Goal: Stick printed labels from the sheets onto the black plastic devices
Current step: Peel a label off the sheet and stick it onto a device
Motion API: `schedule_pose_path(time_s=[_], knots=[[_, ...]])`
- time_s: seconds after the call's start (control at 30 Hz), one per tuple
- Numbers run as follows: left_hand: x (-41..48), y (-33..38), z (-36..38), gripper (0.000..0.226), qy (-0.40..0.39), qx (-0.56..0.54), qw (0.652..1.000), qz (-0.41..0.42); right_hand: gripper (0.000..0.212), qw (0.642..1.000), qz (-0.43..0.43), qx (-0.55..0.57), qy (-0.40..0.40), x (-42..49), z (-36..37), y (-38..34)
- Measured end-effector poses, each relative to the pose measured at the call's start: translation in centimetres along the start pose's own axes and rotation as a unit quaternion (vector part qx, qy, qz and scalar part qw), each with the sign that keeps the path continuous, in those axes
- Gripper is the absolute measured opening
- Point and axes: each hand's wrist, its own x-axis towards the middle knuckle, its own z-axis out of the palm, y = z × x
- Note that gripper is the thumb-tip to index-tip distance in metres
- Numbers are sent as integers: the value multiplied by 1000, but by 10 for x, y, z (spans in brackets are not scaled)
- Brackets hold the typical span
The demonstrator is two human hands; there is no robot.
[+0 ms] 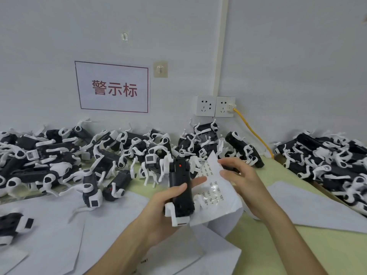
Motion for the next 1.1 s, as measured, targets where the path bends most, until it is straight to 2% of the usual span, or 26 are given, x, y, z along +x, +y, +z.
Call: schedule_pose_path(time_s=[0.1,0.17,0.23,0.33,0.5,0.8,1.1], knots=[[-3,1,2,67,22,24,999,-14,32,992,-89,-81,-26,-3,0,-3],[-2,0,3,66,50,40,998,-11,30,970,-162,-175,-41,-4,0,-4],[-1,0,6,64,75,39,996,-4,26,955,-189,-219,-62,-6,2,-3],[0,1,7,54,88,27,996,11,15,954,-173,-226,-93,-7,2,-3],[2,1,10,58,116,24,993,23,21,953,-143,-243,-113,-9,0,-4],[3,3,7,52,101,20,995,16,20,942,-198,-265,-59,-10,6,-3],[2,4,9,45,113,28,993,13,19,935,-217,-274,-66,-10,10,-2]])
